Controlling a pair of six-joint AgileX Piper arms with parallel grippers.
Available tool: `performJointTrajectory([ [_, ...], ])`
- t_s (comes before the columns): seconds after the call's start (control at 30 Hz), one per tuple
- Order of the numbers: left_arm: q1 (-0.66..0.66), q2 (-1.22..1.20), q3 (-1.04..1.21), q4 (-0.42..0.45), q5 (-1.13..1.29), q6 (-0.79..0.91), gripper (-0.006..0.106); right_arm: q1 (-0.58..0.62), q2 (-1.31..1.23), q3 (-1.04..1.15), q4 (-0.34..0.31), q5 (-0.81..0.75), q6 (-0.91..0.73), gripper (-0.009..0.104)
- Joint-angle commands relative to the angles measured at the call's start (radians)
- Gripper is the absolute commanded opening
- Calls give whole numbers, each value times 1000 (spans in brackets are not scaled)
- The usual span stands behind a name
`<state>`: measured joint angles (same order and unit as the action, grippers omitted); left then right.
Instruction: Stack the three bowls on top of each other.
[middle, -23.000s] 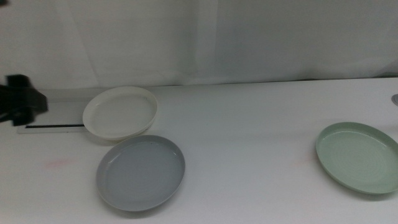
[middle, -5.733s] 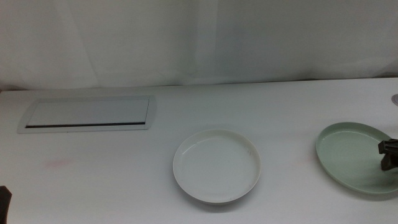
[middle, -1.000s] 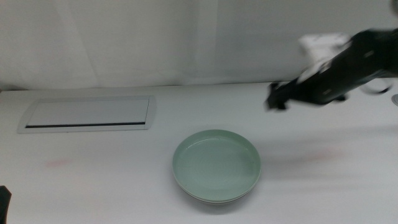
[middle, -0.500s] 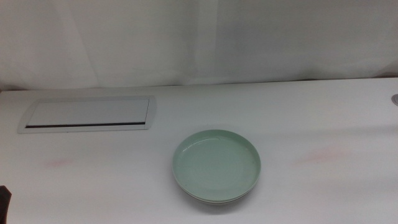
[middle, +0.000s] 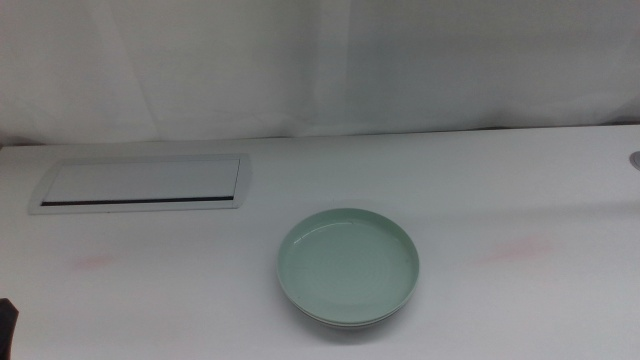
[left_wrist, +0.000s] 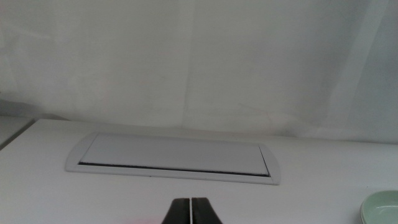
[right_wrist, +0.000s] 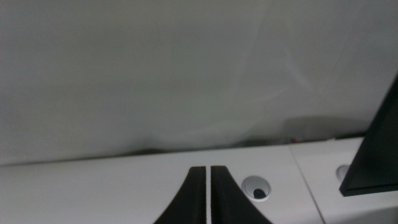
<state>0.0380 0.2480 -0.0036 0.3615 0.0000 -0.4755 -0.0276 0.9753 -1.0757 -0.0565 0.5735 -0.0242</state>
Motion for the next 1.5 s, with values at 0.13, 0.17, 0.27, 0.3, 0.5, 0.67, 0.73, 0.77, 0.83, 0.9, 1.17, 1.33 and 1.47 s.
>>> performJointTrajectory([
  [0.13,3,-4,39,-3,-14,-5,-2,-2,-326,261,1,-80,-1,-3],
  [0.17,3,-4,39,-3,-14,-5,-2,-2,-376,302,1,-80,1,-3],
  [0.27,3,-4,39,-3,-14,-5,-2,0,-511,411,5,-86,24,-3],
  [0.3,3,-4,39,-3,-14,-5,-2,2,-556,447,5,-88,24,-3],
  [0.5,3,-4,39,-3,-14,-5,-2,19,-803,655,11,-115,24,-3],
  [0.67,3,-4,39,-3,-14,-5,-2,19,-993,816,-33,-283,-32,-3],
  [0.73,3,-4,39,-3,-14,-5,-2,19,-1011,873,-37,-381,-29,-3],
  [0.77,3,-6,39,-3,-11,-5,-2,25,-1005,898,-34,-404,-22,-3],
  [0.83,3,-6,39,-3,-10,-5,-2,31,-1005,943,-34,-418,-17,-3],
  [0.9,3,-6,39,-3,0,-5,-2,31,-1008,983,-34,-409,-17,-3],
  [1.17,3,-6,39,-3,0,-5,-2,31,-1008,1116,-31,-426,2,-3],
  [1.33,3,-6,39,-3,0,-5,-2,31,-1008,1111,-25,-378,90,-3],
  [1.47,3,-6,39,-3,0,-5,-2,31,-1008,1111,-24,-378,103,-3],
])
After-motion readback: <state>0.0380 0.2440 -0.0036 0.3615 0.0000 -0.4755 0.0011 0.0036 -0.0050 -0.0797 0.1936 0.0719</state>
